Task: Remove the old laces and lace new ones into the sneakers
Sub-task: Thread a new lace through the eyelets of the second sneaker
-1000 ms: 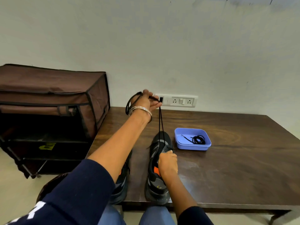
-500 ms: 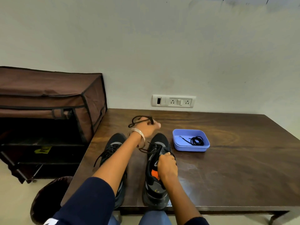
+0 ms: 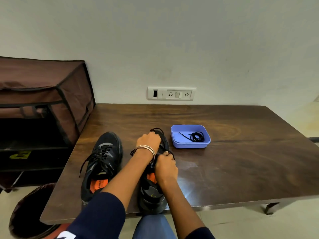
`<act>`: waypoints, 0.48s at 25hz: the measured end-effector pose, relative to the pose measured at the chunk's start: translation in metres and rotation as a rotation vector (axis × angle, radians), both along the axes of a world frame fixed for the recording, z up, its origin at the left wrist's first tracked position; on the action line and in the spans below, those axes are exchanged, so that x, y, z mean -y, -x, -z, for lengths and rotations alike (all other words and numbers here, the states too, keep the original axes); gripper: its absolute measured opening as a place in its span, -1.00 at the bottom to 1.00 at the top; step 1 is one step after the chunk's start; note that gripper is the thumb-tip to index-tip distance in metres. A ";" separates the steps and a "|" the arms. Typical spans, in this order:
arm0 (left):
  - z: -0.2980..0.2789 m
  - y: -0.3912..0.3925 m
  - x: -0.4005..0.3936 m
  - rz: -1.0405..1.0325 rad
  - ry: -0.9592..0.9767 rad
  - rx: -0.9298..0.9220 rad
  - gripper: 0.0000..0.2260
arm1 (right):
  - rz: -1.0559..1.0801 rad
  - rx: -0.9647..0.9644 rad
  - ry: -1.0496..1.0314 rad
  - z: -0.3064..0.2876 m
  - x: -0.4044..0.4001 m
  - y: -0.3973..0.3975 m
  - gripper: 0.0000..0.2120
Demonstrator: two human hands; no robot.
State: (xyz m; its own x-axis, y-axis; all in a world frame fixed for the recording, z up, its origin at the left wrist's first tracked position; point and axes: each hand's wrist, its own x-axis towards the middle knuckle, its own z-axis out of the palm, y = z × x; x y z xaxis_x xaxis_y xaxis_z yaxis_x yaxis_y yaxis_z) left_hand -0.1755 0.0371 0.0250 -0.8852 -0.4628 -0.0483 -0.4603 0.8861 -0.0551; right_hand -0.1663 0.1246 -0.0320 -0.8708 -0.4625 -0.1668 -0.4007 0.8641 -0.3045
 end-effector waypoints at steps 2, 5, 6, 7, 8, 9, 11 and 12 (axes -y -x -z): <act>0.006 -0.002 0.005 -0.048 -0.091 -0.027 -0.70 | 0.015 -0.006 0.008 -0.001 -0.002 0.000 -0.53; 0.020 -0.005 0.012 -0.257 -0.489 -0.264 -0.83 | 0.035 -0.023 0.008 -0.003 -0.004 -0.002 -0.57; 0.023 -0.008 0.014 -0.305 -0.654 -0.350 -0.85 | 0.042 -0.025 0.014 -0.004 -0.004 -0.002 -0.58; 0.025 -0.010 0.018 -0.376 -0.847 -0.470 -0.86 | 0.049 -0.027 0.020 -0.004 -0.004 -0.002 -0.59; 0.022 -0.015 0.022 -0.458 -1.087 -0.620 -0.84 | 0.053 -0.028 0.025 -0.006 -0.005 -0.002 -0.58; 0.016 -0.020 0.025 -0.517 -1.322 -0.760 -0.80 | 0.053 -0.029 0.027 -0.006 -0.005 -0.002 -0.58; 0.003 -0.027 0.037 -0.508 -1.580 -0.912 -0.72 | 0.040 -0.024 0.029 -0.008 -0.006 -0.004 -0.56; -0.001 -0.030 0.040 -0.483 -1.631 -0.946 -0.72 | 0.026 -0.015 0.032 -0.009 -0.006 -0.005 -0.56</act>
